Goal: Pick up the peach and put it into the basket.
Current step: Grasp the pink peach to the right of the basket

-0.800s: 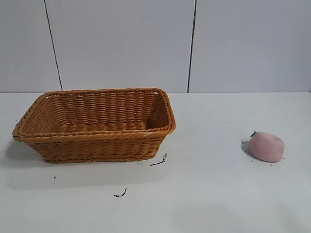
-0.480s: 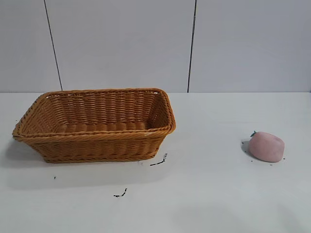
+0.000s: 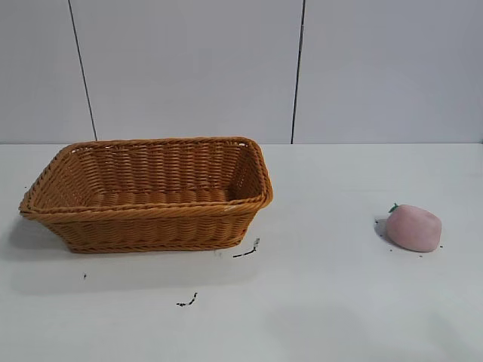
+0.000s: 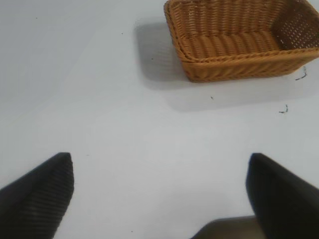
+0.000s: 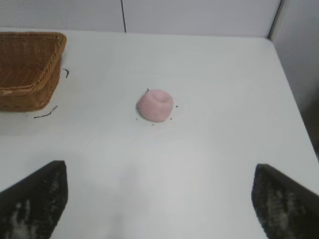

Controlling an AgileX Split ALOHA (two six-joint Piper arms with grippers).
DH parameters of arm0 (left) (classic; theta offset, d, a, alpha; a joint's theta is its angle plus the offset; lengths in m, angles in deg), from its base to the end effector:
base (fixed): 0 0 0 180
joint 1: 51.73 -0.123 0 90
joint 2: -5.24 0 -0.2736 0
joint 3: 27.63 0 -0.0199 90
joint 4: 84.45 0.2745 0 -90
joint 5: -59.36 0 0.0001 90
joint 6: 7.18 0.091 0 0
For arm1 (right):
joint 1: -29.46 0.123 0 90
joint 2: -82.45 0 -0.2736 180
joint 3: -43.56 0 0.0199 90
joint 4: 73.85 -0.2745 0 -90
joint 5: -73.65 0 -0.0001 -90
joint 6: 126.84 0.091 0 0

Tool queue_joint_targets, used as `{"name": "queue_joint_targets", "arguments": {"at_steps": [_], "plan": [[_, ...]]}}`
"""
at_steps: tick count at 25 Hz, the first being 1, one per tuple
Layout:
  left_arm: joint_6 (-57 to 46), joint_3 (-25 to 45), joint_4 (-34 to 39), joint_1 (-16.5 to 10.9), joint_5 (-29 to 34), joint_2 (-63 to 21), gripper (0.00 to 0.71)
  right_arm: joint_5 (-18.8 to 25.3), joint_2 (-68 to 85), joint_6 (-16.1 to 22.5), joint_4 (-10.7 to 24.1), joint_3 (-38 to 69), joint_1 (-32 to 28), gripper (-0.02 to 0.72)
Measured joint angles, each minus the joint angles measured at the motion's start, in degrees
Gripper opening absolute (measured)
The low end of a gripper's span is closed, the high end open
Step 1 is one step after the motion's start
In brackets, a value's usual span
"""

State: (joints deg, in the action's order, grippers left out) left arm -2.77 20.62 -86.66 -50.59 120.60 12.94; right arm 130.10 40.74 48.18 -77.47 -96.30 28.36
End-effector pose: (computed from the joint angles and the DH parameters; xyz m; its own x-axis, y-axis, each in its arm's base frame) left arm 0.0260 -0.0036 0.2882 -0.4529 0.0674 -0.8890 0.0765 0.9964 0.0365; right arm 0.1252 0.0024 0.2958 -0.7441 -0.0376 -0.6671 -0.0546 0.9985 0.0046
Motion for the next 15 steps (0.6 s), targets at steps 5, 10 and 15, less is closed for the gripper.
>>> {"name": "queue_joint_targets", "arguments": {"at_steps": [5, 10, 15], "plan": [[0.0, 0.0, 0.0, 0.0, 0.0, 0.0, 0.692, -3.4, -21.6, 0.0, 0.0, -6.8, 0.0, 0.690], [0.0, 0.0, 0.0, 0.0, 0.0, 0.0, 0.692, -4.5, -42.3, 0.0, 0.0, -16.3, 0.0, 0.690], [0.0, 0.0, 0.0, 0.0, 0.0, 0.0, 0.692, -5.2, -58.9, -0.4, 0.0, -26.2, 0.0, 0.690]]}}
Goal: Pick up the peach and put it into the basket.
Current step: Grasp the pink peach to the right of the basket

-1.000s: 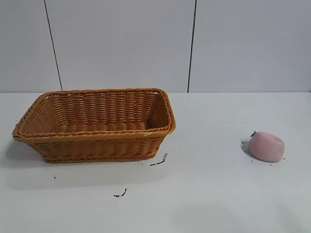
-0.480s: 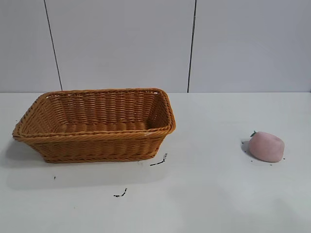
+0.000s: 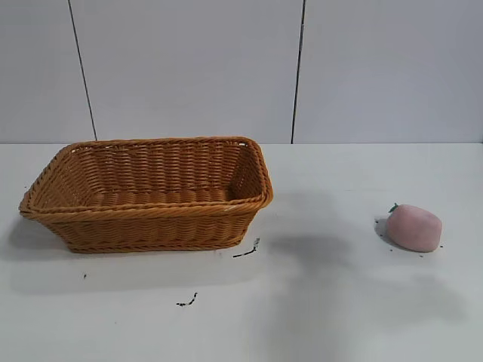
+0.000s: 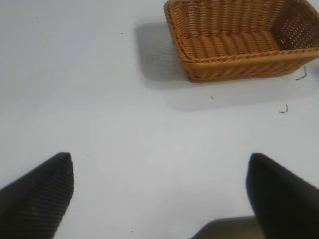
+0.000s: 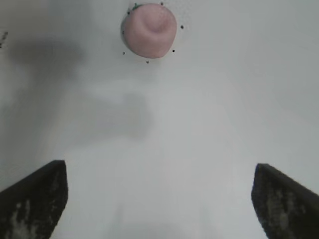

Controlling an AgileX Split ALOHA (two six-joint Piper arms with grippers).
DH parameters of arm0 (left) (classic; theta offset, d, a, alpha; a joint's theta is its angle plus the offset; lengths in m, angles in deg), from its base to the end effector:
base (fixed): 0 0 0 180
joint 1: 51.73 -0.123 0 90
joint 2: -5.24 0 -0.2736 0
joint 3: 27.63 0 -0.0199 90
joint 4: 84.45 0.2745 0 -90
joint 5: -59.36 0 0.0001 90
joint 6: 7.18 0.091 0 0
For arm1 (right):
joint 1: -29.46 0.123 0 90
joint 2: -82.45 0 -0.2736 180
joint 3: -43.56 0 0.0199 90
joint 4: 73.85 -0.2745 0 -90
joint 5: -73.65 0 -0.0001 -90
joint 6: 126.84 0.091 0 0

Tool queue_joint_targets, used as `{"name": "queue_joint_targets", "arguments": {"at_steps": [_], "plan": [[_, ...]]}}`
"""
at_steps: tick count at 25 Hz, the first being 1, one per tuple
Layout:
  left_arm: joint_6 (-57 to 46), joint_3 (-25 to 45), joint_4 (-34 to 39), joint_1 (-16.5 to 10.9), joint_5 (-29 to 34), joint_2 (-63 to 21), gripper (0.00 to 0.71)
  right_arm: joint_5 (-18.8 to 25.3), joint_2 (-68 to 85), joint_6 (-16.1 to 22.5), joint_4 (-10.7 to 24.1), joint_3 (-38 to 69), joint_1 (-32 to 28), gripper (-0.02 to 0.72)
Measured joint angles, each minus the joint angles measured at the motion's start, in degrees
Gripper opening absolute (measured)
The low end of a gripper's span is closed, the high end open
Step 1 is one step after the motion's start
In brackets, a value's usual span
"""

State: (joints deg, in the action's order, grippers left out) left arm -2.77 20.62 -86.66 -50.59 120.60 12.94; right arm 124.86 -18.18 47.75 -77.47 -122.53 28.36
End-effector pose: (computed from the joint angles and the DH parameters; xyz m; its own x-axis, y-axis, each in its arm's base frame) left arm 0.0260 -0.0036 0.2882 -0.4529 0.0674 -0.8890 0.0765 0.9964 0.0365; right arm 0.3308 -0.0019 0.2079 -0.9677 -0.0361 -0.2493 -0.0461 0.9984 0.0341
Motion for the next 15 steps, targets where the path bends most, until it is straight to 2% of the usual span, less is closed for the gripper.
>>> {"name": "queue_joint_targets", "arguments": {"at_steps": [7, 15], "plan": [[0.0, 0.0, 0.0, 0.0, 0.0, 0.0, 0.692, -2.3, -14.6, -1.4, -0.2, -10.6, 0.2, 0.690], [0.0, 0.0, 0.0, 0.0, 0.0, 0.0, 0.692, -4.9, -18.6, -2.5, -1.0, -11.9, 3.7, 0.690]]}}
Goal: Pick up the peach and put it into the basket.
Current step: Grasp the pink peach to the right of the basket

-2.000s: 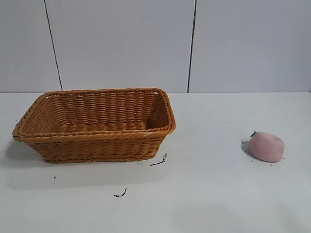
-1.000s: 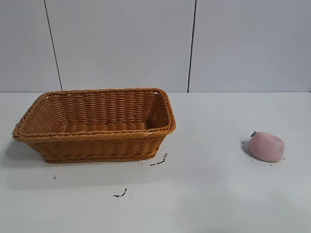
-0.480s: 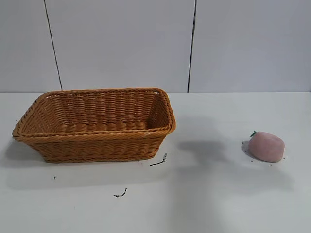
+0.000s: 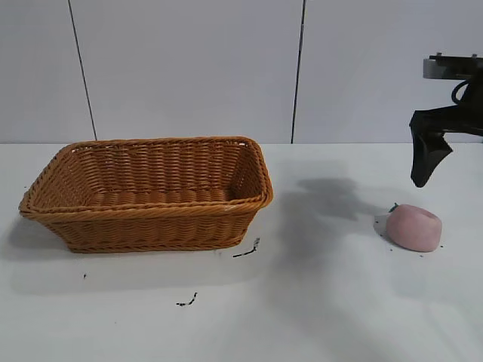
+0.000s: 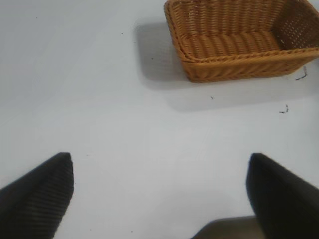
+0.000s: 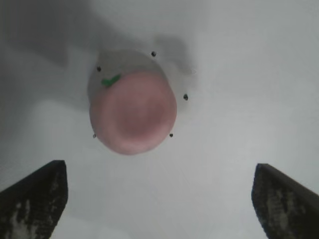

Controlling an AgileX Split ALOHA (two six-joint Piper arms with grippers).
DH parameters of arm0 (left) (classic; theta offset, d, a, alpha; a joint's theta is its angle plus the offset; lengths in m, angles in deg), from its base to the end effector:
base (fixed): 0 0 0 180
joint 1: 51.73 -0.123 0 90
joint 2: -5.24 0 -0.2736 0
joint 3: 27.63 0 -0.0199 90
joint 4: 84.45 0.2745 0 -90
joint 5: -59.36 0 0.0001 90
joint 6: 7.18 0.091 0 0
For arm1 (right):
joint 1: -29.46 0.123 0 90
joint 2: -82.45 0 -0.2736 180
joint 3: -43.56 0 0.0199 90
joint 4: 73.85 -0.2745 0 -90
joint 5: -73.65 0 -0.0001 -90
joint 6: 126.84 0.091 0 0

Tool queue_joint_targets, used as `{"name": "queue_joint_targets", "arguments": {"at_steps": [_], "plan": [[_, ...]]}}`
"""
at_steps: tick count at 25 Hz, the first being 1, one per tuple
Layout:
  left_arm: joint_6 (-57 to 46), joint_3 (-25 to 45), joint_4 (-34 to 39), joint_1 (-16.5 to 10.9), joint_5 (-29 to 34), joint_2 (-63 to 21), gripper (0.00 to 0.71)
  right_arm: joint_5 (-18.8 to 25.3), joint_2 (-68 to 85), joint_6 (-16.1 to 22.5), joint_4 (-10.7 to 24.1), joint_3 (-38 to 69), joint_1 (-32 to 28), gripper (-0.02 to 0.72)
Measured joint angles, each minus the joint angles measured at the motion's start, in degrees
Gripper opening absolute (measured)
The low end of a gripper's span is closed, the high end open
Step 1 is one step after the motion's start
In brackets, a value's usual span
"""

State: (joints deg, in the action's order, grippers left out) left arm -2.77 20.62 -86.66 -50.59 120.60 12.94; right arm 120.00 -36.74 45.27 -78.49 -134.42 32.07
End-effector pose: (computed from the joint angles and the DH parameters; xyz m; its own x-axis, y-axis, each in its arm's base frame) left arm 0.0260 -0.0036 0.2882 -0.4529 0.0674 -0.8890 0.0765 0.9964 0.0365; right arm 0.3975 0.0235 0.1479 -0.9672 -0.1257 -0.2210 -0.1376 0.9897 0.0392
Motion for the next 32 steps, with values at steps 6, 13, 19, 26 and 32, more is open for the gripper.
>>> {"name": "queue_joint_targets", "arguments": {"at_steps": [6, 13, 19, 26, 32], "plan": [[0.0, 0.0, 0.0, 0.0, 0.0, 0.0, 0.692, -2.4, -2.9, 0.0, -0.2, -0.1, -0.4, 0.690], [0.0, 0.0, 0.0, 0.0, 0.0, 0.0, 0.692, -7.2, -8.4, 0.0, -0.2, -0.1, -0.4, 0.690], [0.0, 0.0, 0.0, 0.0, 0.0, 0.0, 0.692, -7.7, -9.0, 0.0, -1.0, -0.1, -0.4, 0.690], [0.0, 0.0, 0.0, 0.0, 0.0, 0.0, 0.692, -6.7, -9.0, -0.1, -1.0, -0.1, -0.4, 0.688], [0.0, 0.0, 0.0, 0.0, 0.0, 0.0, 0.692, -5.8, -9.0, -0.1, -1.0, -0.1, -0.4, 0.247]]}}
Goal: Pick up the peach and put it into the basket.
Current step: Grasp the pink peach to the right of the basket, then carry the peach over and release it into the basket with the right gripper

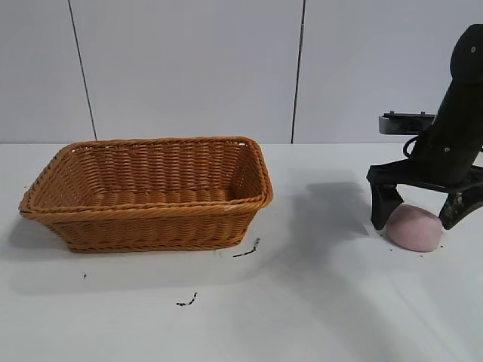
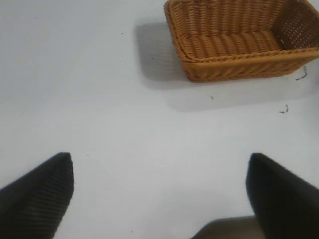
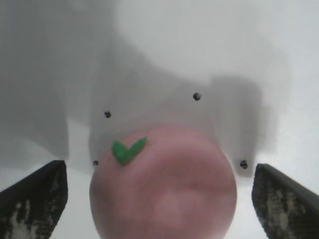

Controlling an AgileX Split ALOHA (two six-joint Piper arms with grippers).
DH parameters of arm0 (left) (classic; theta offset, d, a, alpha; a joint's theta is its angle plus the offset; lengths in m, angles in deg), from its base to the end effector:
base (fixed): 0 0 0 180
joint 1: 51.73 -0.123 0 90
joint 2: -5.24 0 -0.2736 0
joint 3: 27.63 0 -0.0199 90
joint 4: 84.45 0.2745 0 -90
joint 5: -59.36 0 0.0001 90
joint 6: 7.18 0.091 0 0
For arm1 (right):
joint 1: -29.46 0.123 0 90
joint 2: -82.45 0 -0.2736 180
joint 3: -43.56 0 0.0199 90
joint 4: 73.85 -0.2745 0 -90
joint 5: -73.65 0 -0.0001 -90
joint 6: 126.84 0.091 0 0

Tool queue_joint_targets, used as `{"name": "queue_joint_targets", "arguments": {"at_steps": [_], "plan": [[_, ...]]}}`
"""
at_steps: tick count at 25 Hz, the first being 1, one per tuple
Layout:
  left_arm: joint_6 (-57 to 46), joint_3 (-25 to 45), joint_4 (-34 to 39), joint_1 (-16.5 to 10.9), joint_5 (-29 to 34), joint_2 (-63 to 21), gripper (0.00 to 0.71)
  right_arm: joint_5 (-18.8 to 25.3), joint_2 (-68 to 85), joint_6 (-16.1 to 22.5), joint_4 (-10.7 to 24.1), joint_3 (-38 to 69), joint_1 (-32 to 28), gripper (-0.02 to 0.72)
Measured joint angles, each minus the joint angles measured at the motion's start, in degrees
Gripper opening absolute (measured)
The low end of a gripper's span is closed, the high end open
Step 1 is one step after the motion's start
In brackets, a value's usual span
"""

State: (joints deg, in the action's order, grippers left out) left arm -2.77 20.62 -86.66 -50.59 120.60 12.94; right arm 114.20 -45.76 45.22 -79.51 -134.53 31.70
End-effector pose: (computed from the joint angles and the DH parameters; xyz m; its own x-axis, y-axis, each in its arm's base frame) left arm 0.0260 -0.0036 0.2882 -0.4529 0.0674 -0.8890 0.0765 0.9964 0.0365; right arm 0.4063 0.0217 0.0867 -0.9805 -0.1016 -0.1682 -0.1119 0.9923 0.0527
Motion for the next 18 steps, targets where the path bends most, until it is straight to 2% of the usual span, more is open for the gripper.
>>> {"name": "queue_joint_targets", "arguments": {"at_steps": [1, 2, 4, 13, 18], "plan": [[0.0, 0.0, 0.0, 0.0, 0.0, 0.0, 0.692, 0.0, 0.0, 0.0, 0.0, 0.0, 0.0, 0.153], [0.0, 0.0, 0.0, 0.0, 0.0, 0.0, 0.692, 0.1, 0.1, 0.0, 0.0, -0.1, 0.0, 0.102], [0.0, 0.0, 0.0, 0.0, 0.0, 0.0, 0.692, 0.3, 0.6, 0.0, 0.2, -0.3, 0.0, 0.056], [0.0, 0.0, 0.0, 0.0, 0.0, 0.0, 0.692, 9.7, 9.2, 0.0, 0.8, -9.7, 0.2, 0.025], [0.0, 0.0, 0.0, 0.0, 0.0, 0.0, 0.692, 13.4, 11.0, 0.4, 1.6, -17.6, 2.9, 0.025]]}}
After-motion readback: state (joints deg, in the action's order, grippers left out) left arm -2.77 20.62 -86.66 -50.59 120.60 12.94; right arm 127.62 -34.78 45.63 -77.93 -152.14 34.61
